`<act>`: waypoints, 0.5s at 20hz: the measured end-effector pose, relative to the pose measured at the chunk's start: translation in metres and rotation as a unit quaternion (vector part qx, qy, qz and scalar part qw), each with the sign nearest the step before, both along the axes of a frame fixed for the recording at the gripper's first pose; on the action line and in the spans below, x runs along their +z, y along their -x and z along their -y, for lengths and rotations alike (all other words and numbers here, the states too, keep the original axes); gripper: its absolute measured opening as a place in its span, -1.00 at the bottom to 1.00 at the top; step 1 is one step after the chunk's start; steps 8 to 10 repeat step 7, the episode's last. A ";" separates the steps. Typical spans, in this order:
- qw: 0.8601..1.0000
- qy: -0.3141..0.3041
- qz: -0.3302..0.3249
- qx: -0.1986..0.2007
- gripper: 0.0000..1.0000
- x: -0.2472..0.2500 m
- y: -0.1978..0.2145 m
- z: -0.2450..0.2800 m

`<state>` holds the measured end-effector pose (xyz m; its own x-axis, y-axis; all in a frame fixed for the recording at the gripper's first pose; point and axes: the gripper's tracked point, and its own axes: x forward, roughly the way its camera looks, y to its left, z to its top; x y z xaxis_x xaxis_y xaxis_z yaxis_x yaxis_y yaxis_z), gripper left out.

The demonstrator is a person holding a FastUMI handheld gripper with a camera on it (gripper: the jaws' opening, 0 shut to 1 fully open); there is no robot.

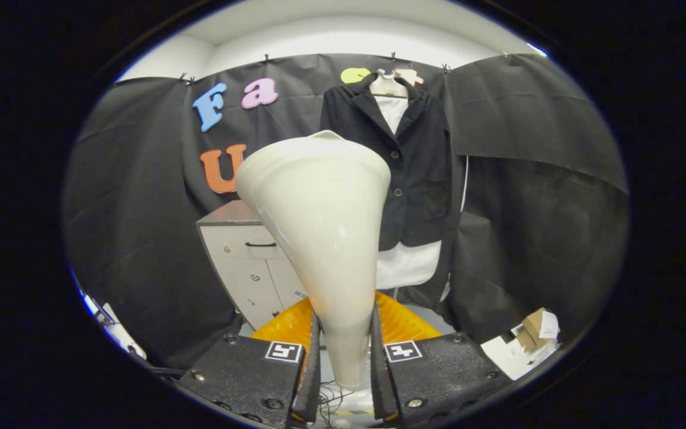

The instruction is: Iron the clothes twice with a garment steamer, once on the left side and once on the right side.

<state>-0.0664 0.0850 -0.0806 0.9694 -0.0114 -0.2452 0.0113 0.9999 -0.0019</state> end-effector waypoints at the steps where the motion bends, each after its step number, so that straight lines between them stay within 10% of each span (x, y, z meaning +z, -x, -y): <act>1: 1.000 0.001 0.000 0.000 -0.25 0.000 0.000 0.001; 10: 1.000 0.001 0.003 -0.001 -0.25 0.002 0.000 0.002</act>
